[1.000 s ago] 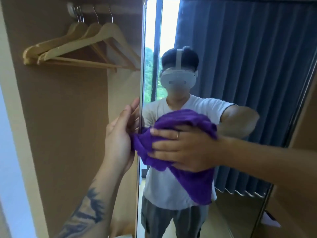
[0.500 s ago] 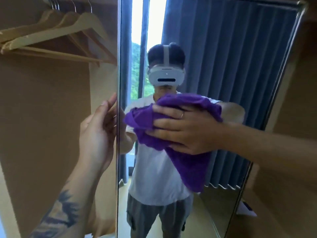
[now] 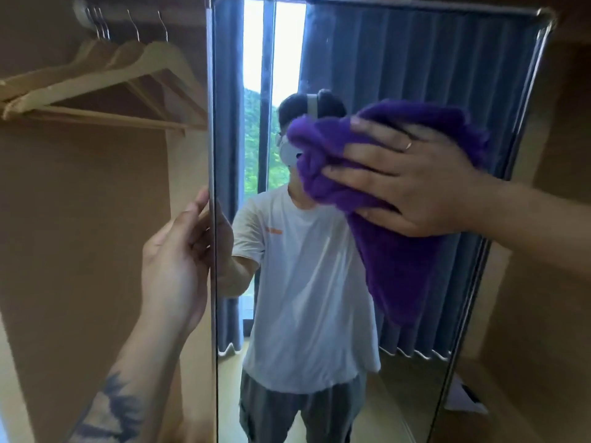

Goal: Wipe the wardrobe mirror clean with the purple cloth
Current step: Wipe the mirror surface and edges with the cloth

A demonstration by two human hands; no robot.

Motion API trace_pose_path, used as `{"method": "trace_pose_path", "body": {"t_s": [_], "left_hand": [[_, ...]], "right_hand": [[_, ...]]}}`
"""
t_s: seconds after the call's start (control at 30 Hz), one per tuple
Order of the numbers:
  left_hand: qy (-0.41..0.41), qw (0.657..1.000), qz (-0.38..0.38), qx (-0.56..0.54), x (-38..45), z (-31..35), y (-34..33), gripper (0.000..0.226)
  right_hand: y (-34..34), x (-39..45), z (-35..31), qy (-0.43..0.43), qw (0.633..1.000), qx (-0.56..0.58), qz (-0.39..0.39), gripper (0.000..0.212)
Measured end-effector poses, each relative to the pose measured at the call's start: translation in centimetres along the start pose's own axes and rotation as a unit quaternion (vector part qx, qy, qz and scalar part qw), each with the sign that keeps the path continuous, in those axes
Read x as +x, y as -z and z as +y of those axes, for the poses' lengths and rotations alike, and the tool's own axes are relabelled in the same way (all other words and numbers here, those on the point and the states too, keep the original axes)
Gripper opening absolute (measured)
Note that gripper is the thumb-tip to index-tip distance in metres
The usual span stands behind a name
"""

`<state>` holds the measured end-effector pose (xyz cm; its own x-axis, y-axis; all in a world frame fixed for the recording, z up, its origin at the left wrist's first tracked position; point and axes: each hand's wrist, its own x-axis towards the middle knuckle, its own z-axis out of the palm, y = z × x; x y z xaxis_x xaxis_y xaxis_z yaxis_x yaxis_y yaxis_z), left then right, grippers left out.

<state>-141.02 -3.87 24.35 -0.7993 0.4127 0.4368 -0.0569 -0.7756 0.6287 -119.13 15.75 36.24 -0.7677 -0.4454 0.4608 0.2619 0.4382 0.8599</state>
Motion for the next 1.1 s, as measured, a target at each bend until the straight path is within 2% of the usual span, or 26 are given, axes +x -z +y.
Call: {"method": "trace_pose_path", "body": {"t_s": [0.07, 0.2, 0.27, 0.37, 0.43, 0.5, 0.57, 0.67, 0.77, 0.93, 1.03, 1.1], "left_hand": [[-0.005, 1.0, 0.002, 0.004, 0.1, -0.1, 0.2, 0.032], [-0.002, 1.0, -0.002, -0.008, 0.4, -0.3, 0.6, 0.028], [-0.001, 1.0, -0.011, -0.006, 0.3, -0.2, 0.5, 0.03], [0.005, 0.999, -0.008, -0.032, -0.2, 0.0, 0.0, 0.036], [0.01, 0.999, -0.01, -0.029, -0.3, 0.1, -0.1, 0.033], [0.022, 0.999, -0.01, -0.024, -0.3, 0.2, 0.2, 0.027], [0.039, 0.999, -0.011, -0.027, -0.1, 0.3, 0.6, 0.027], [0.053, 0.997, -0.04, -0.043, -0.3, 0.1, 1.0, 0.038], [0.059, 0.994, -0.066, -0.06, -0.4, 0.3, 1.2, 0.039], [0.064, 0.996, -0.054, -0.023, 0.1, 0.5, 1.7, 0.053], [0.063, 0.997, -0.051, -0.01, 0.3, 0.4, 1.6, 0.062], [0.063, 0.997, -0.05, -0.017, 0.5, 0.3, 1.8, 0.055]], "right_hand": [[0.7, 0.1, 1.1, -0.119, 0.993, -0.013, 0.017, 0.06], [0.3, -3.5, -3.4, -0.303, 0.952, -0.002, 0.034, 0.061], [-0.1, -5.1, -5.9, -0.403, 0.914, 0.003, 0.037, 0.061], [-1.2, -3.7, -9.7, -0.554, 0.829, 0.025, 0.078, 0.06], [-1.9, -0.6, -12.0, -0.603, 0.79, 0.025, 0.107, 0.061], [-2.4, 3.0, -13.6, -0.599, 0.792, 0.027, 0.116, 0.062], [-2.7, 6.6, -15.2, -0.568, 0.813, 0.039, 0.121, 0.063], [-3.1, 11.8, -18.8, -0.486, 0.865, 0.064, 0.104, 0.066], [-3.3, 13.8, -20.3, -0.449, 0.884, 0.088, 0.1, 0.068], [-3.0, 8.2, -16.6, -0.363, 0.925, 0.047, 0.101, 0.061], [-2.3, 2.8, -13.3, -0.403, 0.912, 0.018, 0.077, 0.06], [-1.8, -1.3, -11.2, -0.456, 0.888, 0.002, 0.064, 0.061]]}}
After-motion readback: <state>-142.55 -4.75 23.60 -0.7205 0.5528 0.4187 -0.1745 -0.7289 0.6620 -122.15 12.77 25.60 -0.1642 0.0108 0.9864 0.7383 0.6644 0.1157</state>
